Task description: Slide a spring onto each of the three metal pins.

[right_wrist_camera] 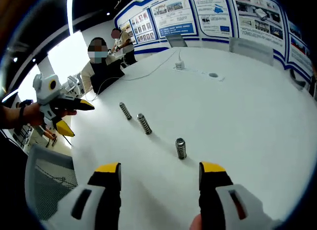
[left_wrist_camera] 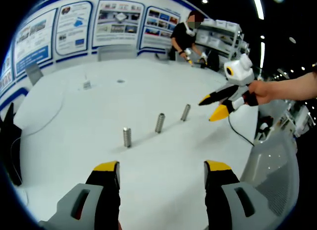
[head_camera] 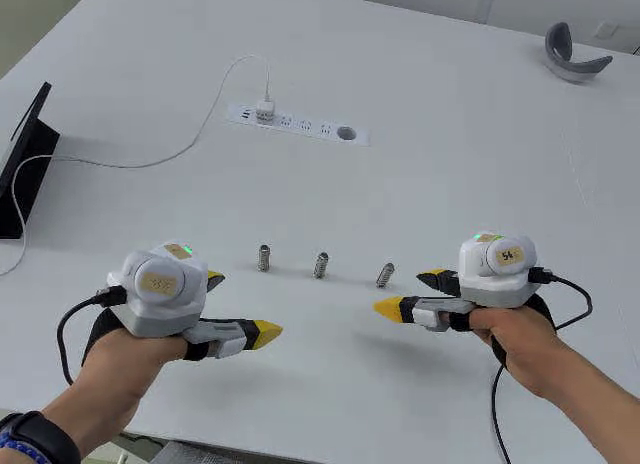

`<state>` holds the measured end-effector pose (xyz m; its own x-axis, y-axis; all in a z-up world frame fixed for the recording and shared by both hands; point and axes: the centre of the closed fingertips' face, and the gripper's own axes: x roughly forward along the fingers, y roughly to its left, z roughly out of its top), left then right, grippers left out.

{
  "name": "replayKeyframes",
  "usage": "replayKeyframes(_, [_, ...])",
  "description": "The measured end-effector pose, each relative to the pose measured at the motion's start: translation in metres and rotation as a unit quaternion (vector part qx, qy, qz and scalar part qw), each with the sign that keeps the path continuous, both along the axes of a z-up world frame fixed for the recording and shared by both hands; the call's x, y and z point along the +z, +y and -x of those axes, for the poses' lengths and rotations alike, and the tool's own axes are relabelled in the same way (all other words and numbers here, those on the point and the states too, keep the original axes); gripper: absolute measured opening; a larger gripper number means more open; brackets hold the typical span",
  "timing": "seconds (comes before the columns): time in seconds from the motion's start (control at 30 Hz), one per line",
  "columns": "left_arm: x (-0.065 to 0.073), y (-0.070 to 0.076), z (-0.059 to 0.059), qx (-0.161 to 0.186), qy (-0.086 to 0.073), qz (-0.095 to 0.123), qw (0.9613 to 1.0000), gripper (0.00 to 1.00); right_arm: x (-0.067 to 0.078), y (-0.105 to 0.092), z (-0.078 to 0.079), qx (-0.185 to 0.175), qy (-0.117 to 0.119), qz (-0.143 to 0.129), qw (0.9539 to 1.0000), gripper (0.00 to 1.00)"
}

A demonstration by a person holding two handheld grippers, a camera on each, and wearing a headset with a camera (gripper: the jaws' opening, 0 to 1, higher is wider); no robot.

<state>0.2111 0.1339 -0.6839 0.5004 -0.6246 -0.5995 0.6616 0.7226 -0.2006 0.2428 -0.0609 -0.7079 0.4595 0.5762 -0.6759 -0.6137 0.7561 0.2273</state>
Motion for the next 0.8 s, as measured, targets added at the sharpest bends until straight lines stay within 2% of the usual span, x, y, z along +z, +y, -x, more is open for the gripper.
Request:
replayKeyframes(0.23, [0.001,0.007,-0.006,0.004,-0.004,0.001,1.0,0.71,0.0,0.001,0.01,-0.011,-0.002,-0.008,0.9999,0.71])
replayKeyframes(0.43, [0.002,0.015,-0.009,0.007,-0.005,-0.001,1.0,0.72,0.005,0.004,0.016,-0.024,-0.008,-0.034,0.9991,0.76])
replayKeyframes(0.63, [0.003,0.023,-0.01,0.017,-0.005,0.002,0.9998,0.73,0.007,0.004,0.024,-0.027,-0.014,-0.033,0.999,0.8])
replayKeyframes(0.8, [0.003,0.024,-0.009,0.021,-0.006,0.007,0.9997,0.75,0.013,0.004,0.031,-0.038,-0.022,-0.049,0.9978,0.82])
